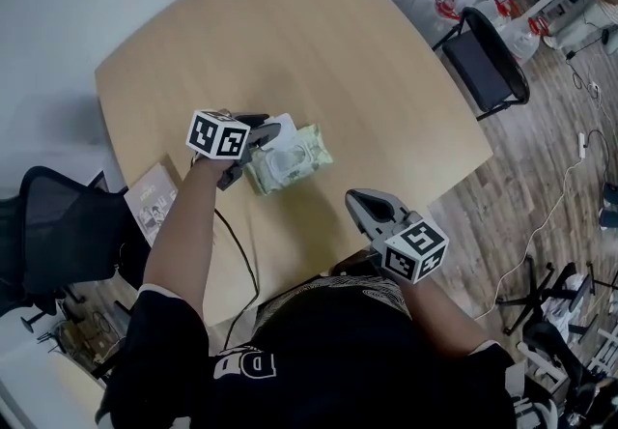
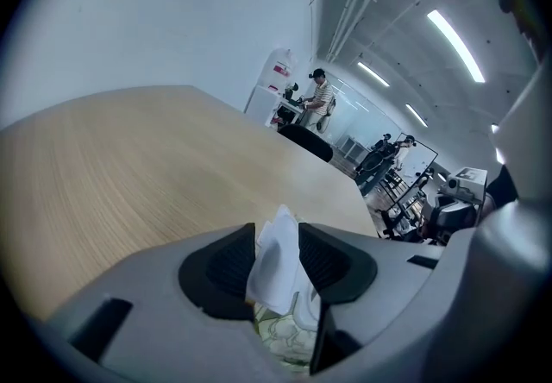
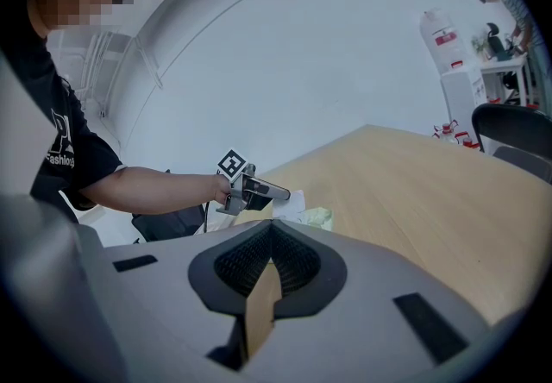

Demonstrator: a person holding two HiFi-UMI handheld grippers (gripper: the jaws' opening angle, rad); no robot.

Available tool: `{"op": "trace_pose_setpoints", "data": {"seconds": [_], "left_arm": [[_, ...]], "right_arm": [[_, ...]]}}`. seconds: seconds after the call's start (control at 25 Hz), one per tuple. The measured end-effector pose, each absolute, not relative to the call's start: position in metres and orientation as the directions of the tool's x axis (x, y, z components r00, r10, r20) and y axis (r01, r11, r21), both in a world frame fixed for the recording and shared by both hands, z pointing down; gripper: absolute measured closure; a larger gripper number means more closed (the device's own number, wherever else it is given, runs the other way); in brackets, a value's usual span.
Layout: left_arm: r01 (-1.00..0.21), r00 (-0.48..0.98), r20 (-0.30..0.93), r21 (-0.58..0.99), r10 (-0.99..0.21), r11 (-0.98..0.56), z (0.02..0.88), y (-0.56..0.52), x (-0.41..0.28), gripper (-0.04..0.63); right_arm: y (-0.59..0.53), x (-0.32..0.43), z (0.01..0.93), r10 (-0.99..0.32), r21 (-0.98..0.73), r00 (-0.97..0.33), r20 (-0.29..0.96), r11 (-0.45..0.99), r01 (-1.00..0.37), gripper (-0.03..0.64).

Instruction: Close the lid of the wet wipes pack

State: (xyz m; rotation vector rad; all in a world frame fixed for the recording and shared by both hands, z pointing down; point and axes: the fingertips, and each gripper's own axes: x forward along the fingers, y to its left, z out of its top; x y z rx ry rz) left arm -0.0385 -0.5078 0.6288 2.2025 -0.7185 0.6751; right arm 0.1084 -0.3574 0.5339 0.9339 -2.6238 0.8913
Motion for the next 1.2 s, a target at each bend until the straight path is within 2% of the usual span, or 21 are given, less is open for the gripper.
{"op": "trace_pose_setpoints", "data": {"seconds": [0.2, 0.36, 0.92, 1.2], "left_arm": [[-0.656, 0.704, 0.643, 0.428, -0.300, -0.621, 0.613, -0.497, -0.041, 0.499], [-0.642, 0.698, 0.659, 0.402, -0.280, -0.653, 0.608, -0.483, -0.038, 0.523], [-0.612, 0.717, 0.630, 0.365, -0.298, -0.702, 0.592, -0.454, -0.017, 0.528], [-0.634, 0.685, 0.636, 0.278, -0.357, -0.722, 0.592, -0.443, -0.010, 0.528]], "right_arm": [[-0.348, 0.099, 0.526, -0.503, -0.462, -0.781, 0.371, 0.629, -0.625, 0.617], [-0.342, 0.099, 0.522, -0.512, -0.453, -0.777, 0.366, 0.631, -0.629, 0.617], [-0.330, 0.092, 0.514, -0.510, -0.429, -0.783, 0.357, 0.654, -0.622, 0.617], [-0.325, 0.093, 0.515, -0.503, -0.430, -0.787, 0.357, 0.659, -0.617, 0.617]]}}
